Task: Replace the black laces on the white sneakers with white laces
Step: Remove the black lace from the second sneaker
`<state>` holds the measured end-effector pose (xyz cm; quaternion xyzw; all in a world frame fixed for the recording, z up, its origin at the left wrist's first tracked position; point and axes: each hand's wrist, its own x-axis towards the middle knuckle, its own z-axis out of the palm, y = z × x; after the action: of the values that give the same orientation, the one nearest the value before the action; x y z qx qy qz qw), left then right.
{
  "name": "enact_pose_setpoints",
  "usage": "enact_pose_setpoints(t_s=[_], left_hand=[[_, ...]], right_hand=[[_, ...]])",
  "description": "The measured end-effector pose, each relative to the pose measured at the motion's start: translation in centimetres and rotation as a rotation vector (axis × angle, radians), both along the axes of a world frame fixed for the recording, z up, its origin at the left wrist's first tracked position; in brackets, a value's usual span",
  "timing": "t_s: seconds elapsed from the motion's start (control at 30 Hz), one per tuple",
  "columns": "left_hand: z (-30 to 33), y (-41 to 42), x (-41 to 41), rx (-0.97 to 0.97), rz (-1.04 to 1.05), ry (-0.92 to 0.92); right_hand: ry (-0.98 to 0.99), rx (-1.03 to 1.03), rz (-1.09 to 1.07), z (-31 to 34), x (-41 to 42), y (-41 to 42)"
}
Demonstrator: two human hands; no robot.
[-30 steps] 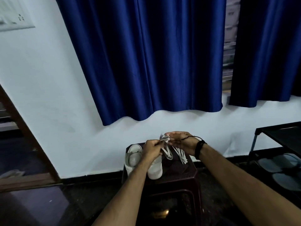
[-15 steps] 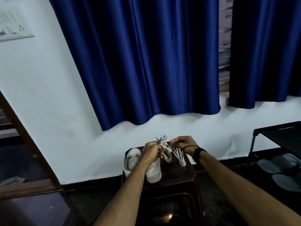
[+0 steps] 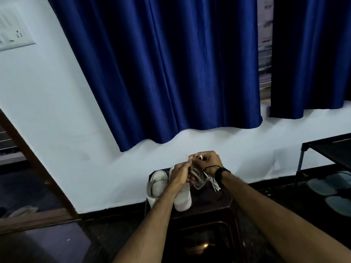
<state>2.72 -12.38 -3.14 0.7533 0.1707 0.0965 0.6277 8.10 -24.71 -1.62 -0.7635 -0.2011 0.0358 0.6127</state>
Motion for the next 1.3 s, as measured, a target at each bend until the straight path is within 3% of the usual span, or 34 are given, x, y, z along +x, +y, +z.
enact_pose_setpoints(t_s=[0.13,0.43,0.57,0.8,0.93,1.07,1.13,1.3], left_hand=[[-1.2,0.5,0.2,0.177,0.057,-0.081],[-2.6,0.7,1.1,0.287,0.113,-0.029],[-2.6,0.9,1.9,0.302,0.166,-0.001],[-2.1,1.6,2.1,0.682,0.203,0.198],[-2.6,1.8,2.8,0.8,0.268,0.258],[-3.3,3.7,2.4,0.731,0.417,0.112],[-3.9,4.9,2.2,0.715,0.38,0.053],[-5.0,5.9,2.6,0.978,0.171,-0.008]], right_hand=[[0.052,-0.007,0.037,-0.8,0.8,0.2],[0.022,-0.104,0.069,-1.6,1.5,0.2],[0.079,0.04,-0.046,-1.7,3.3,0.9],[0.253,0.337,-0.133,-0.9,6.1,2.3],[0.194,0.204,-0.133,-2.6,7.1,3.4],[0.221,0.08,-0.073,-5.2,7.6,4.1],[0.227,0.05,-0.053,-6.1,7.5,4.7],[0.224,0.114,-0.024,-6.9,7.0,7.2]])
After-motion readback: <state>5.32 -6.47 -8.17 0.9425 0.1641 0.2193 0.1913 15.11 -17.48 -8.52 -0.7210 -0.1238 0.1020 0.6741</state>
